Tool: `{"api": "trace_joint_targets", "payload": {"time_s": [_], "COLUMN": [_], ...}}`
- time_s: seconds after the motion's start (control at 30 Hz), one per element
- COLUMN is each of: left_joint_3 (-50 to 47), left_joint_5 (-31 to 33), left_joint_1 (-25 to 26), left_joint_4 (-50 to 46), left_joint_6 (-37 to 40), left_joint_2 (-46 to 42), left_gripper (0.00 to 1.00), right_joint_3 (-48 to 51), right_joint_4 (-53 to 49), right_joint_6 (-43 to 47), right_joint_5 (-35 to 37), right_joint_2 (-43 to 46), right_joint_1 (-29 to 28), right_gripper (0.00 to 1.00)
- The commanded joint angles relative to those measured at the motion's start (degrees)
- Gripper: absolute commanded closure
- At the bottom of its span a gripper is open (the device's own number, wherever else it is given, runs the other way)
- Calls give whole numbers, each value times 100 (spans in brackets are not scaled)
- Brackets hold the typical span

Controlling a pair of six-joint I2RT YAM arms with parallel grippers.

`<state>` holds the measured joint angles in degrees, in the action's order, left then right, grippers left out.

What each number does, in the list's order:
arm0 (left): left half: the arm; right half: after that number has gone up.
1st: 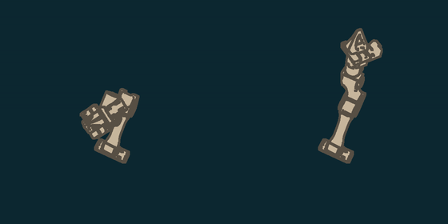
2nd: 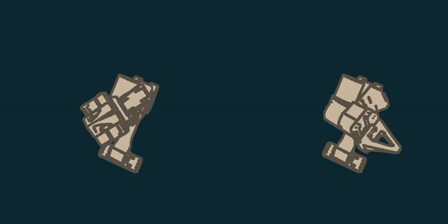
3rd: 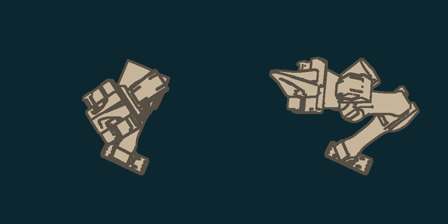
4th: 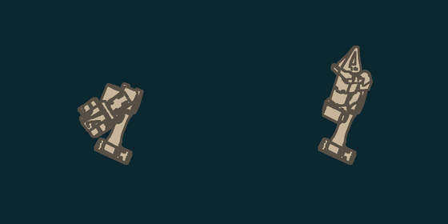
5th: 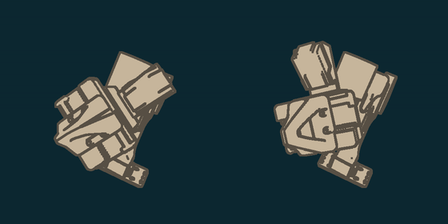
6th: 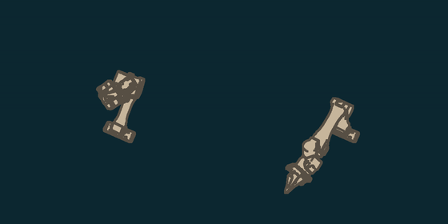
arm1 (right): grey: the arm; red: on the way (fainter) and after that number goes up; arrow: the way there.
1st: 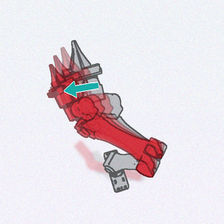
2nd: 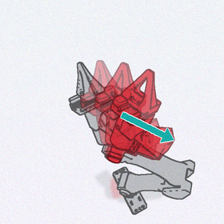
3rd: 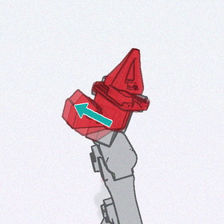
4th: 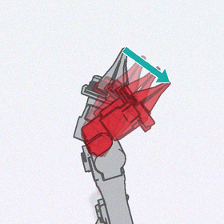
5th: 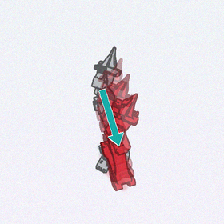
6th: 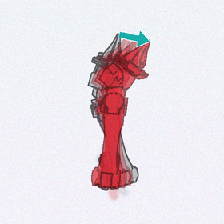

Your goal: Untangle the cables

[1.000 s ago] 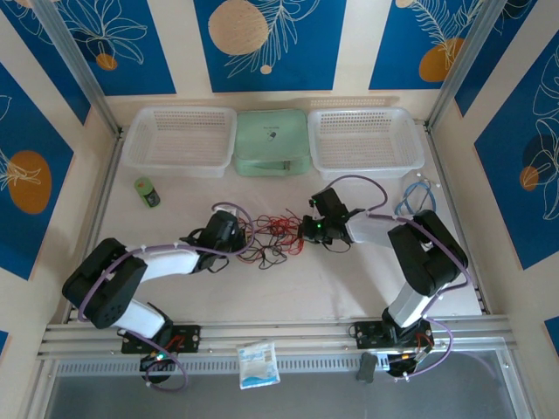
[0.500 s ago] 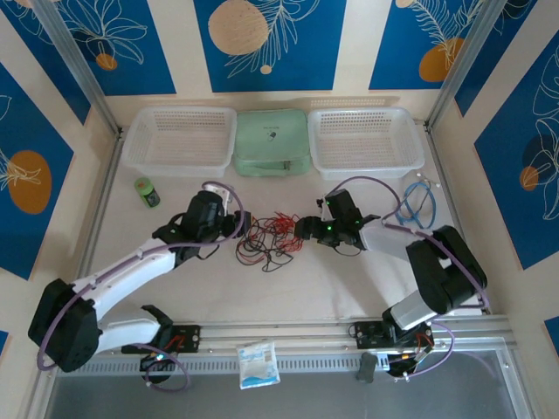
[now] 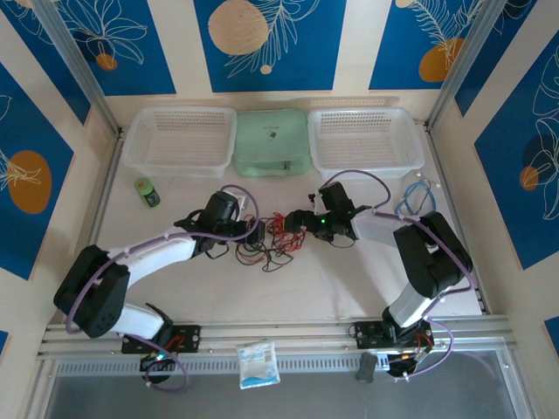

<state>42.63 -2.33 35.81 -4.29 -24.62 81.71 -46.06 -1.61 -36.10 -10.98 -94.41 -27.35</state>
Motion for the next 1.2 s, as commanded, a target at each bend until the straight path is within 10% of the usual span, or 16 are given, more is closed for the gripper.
{"api": "trace_joint_targets", "payload": {"time_s": [0.0,0.43,1.17], "left_joint_3": [19,-377,-871], "left_joint_5": [-276,-345,-1516], "left_joint_1": [40,-26,-50], "left_joint_4": [431,1810,2970], "left_joint_6": [146,-122,-128], "left_joint_2": [370,1679,1784], "left_gripper": [6,13,68], "right_joint_3": [-271,10,-264], "right_joint_4": [189,714,627], "right_joint_6": [164,-219,-131], "right_joint_5": [-358,-503,-848], "right_joint_2": [-410,-969,-1115], "right_joint_1": [-93,-511,-1142], "right_gripper": [1,6,6]}}
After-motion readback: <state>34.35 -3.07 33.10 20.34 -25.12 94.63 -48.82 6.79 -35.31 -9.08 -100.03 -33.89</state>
